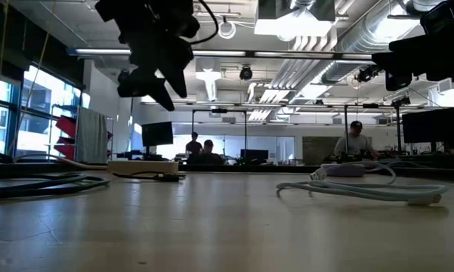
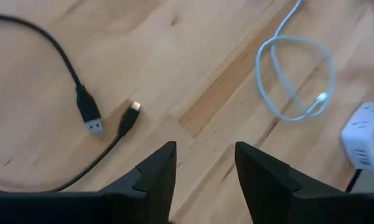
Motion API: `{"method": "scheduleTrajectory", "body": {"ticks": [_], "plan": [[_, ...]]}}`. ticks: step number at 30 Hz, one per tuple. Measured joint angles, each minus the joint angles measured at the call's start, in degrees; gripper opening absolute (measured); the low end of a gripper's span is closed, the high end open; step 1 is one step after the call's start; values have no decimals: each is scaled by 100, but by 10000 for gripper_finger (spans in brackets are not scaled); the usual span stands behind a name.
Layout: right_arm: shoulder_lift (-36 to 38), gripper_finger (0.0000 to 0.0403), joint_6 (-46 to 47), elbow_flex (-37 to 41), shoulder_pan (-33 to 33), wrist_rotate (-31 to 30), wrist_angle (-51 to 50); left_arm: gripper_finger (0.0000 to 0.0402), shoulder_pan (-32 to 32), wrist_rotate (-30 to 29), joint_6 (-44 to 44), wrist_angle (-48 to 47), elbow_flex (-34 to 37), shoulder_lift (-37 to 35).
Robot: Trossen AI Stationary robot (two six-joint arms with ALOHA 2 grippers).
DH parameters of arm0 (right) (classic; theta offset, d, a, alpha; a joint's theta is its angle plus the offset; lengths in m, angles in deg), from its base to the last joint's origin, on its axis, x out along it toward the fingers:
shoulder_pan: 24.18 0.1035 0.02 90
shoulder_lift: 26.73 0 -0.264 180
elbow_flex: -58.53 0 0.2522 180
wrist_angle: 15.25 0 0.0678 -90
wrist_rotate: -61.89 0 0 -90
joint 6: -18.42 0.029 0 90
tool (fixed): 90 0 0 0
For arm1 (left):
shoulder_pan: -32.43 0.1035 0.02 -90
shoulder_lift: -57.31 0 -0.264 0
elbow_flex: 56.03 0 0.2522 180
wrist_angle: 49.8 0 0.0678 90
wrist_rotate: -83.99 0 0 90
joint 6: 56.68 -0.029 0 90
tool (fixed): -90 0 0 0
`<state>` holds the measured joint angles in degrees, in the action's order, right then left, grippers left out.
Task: Insert USB
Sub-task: Insert the top black charger cable into the top white outlet extension
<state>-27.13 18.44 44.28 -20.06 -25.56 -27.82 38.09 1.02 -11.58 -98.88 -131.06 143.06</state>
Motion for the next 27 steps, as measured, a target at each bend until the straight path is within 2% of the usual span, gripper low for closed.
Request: {"method": "scheduleTrajectory", "body": {"ticks": [8, 18, 23, 27], "plan": [[0, 155, -1, 2, 2, 1, 0, 145, 236, -750, 364, -72, -2, 652], [0, 155, -2, 2, 0, 0, 0, 142, 565, -989, 269, 222, 2, 1755], [0, 155, -2, 0, 0, 0, 0, 108, 563, -1179, 107, 190, -22, 2004], [0, 155, -1, 1, 1, 0, 1, 41, 532, -1349, -192, 168, -18, 2012]]}}
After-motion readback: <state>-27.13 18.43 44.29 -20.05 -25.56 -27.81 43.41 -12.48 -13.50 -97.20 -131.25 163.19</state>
